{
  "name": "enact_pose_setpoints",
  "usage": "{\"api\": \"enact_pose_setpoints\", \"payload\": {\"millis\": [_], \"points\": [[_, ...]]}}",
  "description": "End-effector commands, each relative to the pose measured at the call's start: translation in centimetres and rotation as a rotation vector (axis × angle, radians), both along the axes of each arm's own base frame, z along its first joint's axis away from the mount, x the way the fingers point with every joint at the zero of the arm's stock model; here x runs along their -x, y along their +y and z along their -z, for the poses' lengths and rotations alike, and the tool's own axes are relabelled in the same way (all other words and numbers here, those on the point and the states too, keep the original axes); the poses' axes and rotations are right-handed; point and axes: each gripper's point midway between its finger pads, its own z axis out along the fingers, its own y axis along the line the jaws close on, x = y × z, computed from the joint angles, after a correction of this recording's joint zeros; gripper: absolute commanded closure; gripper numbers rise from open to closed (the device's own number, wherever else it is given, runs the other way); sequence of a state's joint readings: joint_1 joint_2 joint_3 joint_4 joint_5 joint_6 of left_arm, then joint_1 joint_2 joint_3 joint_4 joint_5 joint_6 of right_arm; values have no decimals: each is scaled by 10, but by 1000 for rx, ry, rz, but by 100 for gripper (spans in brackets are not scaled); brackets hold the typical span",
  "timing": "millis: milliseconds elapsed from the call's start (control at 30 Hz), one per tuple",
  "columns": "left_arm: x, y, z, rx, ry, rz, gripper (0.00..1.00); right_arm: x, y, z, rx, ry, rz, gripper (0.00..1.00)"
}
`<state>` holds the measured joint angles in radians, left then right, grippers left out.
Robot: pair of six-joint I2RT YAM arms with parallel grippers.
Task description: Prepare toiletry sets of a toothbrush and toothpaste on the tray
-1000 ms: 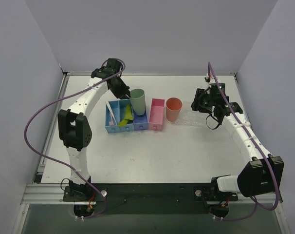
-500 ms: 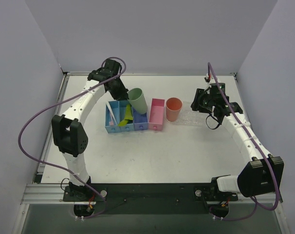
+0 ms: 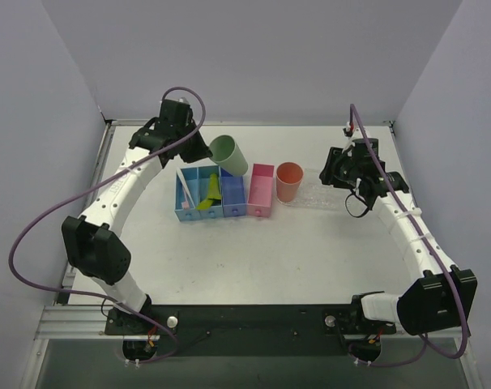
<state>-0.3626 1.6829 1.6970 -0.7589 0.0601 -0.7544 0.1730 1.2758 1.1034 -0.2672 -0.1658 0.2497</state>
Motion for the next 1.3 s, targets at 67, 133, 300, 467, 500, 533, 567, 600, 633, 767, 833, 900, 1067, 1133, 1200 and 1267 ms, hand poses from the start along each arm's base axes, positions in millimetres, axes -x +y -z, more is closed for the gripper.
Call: {"api": "enact_pose_setpoints", "payload": {"millis": [67, 133, 300, 467, 500, 533, 567, 600, 633, 767, 833, 900, 1067, 1133, 1200, 1267], "points": [[7, -13, -57, -124, -239, 94, 100, -1, 17, -61, -52, -103, -26, 62], [12, -16, -60, -177, -255, 102, 100, -1, 30, -74, -67, -118, -54, 62], [27, -36, -64, -245, -302, 163, 100, 1, 70, -112, -114, -140, -158, 60], [36, -43, -67, -287, -328, 167, 100, 10, 113, -121, -172, -87, -269, 59], [38, -45, -67, -283, -328, 170, 100, 11, 119, -124, -189, -83, -289, 59], [39, -47, -62, -273, -312, 169, 100, 11, 125, -125, -197, -77, -302, 59], [39, -48, -60, -268, -309, 168, 100, 13, 130, -124, -201, -66, -318, 59], [40, -50, -60, -260, -311, 168, 100, 14, 134, -124, -206, -57, -330, 59], [42, -52, -57, -258, -304, 171, 100, 13, 137, -118, -202, -37, -339, 59], [46, -60, -57, -246, -306, 178, 100, 14, 149, -113, -200, -5, -367, 59], [48, -65, -55, -234, -301, 187, 100, 15, 154, -109, -194, 11, -378, 59], [50, -68, -53, -231, -296, 193, 100, 16, 157, -112, -185, 8, -391, 60], [59, -85, -50, -229, -285, 230, 100, 15, 160, -105, -151, 26, -400, 60], [59, -88, -50, -229, -286, 231, 100, 15, 161, -99, -132, 41, -402, 60], [61, -91, -54, -227, -297, 236, 100, 14, 159, -91, -104, 56, -391, 60], [61, -94, -54, -233, -297, 245, 100, 15, 157, -86, -76, 64, -387, 62]]}}
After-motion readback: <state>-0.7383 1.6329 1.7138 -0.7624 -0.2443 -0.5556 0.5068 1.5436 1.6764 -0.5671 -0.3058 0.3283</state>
